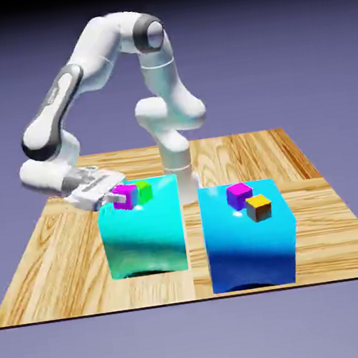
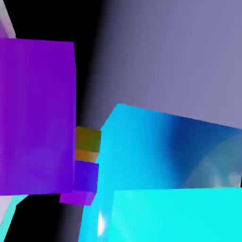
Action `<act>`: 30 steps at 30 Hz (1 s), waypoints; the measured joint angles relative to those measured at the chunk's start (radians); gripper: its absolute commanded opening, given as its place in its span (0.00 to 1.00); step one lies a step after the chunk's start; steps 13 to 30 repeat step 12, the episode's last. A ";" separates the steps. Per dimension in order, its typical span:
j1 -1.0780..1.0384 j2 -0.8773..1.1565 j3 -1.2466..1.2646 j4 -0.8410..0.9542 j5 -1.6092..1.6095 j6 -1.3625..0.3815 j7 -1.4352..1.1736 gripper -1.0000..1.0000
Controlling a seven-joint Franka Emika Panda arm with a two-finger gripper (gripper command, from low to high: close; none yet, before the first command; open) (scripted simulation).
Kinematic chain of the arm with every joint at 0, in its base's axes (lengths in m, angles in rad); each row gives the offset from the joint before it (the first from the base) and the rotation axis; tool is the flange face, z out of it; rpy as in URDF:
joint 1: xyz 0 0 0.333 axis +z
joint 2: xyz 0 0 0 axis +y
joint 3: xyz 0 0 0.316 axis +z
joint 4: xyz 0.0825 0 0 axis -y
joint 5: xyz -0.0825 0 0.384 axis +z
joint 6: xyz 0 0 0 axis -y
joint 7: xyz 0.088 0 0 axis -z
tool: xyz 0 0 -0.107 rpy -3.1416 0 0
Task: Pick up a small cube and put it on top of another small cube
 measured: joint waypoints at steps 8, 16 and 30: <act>0.179 -0.037 0.194 -0.074 0.057 0.060 0.131 0.00; 0.206 -0.028 0.224 -0.109 0.099 0.116 0.106 1.00; 0.206 -0.028 0.224 -0.109 0.099 0.116 0.106 1.00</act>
